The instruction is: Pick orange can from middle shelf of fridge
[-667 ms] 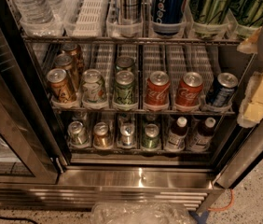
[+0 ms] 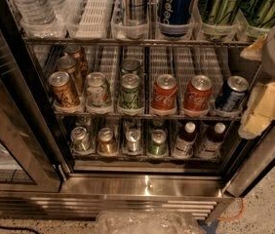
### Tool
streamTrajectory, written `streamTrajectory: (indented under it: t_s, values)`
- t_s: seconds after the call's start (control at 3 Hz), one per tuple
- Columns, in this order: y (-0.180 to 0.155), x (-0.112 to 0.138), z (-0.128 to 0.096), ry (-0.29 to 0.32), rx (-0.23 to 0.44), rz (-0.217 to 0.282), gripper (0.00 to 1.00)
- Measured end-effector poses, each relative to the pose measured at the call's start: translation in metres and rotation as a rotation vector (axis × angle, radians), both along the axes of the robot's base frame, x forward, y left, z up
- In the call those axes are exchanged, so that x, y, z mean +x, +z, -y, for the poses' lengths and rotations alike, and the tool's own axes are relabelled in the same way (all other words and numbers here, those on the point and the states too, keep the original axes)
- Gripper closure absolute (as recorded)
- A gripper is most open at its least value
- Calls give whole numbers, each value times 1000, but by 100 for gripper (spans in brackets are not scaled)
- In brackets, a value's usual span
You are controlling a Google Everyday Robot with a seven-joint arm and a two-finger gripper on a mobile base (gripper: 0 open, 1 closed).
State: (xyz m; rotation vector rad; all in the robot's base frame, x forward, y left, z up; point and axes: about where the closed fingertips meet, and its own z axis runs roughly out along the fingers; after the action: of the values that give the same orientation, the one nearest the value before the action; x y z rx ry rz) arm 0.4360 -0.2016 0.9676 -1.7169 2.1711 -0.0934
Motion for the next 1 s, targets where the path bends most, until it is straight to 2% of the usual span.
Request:
streamTrajectory:
  t_s: [0.33, 0.67, 1.0]
  values:
    - [-16, -5, -18, 23, 80, 45, 0]
    - [-36, -10, -37, 39, 213, 109, 0]
    - [-53, -17, -67, 29, 346, 169, 0]
